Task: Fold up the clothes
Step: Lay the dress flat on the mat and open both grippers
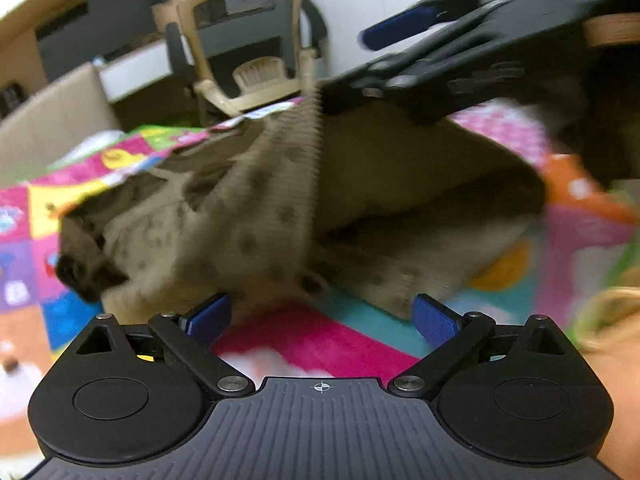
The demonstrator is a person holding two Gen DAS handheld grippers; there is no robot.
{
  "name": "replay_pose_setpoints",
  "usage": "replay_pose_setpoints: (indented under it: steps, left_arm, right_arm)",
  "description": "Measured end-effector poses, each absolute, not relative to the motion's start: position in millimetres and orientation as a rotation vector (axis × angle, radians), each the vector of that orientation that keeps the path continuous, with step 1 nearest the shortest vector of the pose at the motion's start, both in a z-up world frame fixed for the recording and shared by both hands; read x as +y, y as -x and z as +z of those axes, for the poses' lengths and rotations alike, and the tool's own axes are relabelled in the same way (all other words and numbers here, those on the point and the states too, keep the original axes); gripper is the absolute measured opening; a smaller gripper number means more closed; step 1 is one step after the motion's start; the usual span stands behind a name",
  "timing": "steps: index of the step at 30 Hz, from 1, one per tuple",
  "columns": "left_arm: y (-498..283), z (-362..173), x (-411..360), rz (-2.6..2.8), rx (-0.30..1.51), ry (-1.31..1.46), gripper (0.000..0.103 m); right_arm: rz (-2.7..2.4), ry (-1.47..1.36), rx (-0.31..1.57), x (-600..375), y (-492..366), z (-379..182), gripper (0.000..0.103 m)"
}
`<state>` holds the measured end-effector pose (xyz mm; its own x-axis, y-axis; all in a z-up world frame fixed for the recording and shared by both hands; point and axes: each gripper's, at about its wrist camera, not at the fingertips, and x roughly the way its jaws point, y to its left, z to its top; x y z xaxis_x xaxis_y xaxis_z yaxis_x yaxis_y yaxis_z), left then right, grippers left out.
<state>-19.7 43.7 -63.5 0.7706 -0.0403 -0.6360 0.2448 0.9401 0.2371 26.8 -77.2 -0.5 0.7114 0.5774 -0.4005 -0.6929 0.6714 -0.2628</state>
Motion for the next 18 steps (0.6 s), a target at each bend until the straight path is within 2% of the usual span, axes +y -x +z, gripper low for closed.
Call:
replay_pose_setpoints:
  steps: [2,6,11,18]
  left_arm:
    - [5.5,-59.7,51.4,-0.051,0.626,-0.365,0.1]
    - [-2.0,-28.5,86.8,0.115,0.514,-0.356,0.1]
    - [11.2,-17.9,121.8,0.252,0.496,-0.362,0.101]
    - [37.1,-58.0,141.5,0.265,0.639,-0.318,0.101]
  right_arm:
    - [0.737,0.442,0.32,-78.2,-24.0,-8.2,0.078]
    - [0.793,0.501,0.401,-86.1,-13.0,-33.5,0.092]
    - [0.779,0.594,0.455,-89.7,-1.6,-70.8,0.092]
    - [0.389,0.487,0.304,-132.7,-26.6,-54.1,0.091]
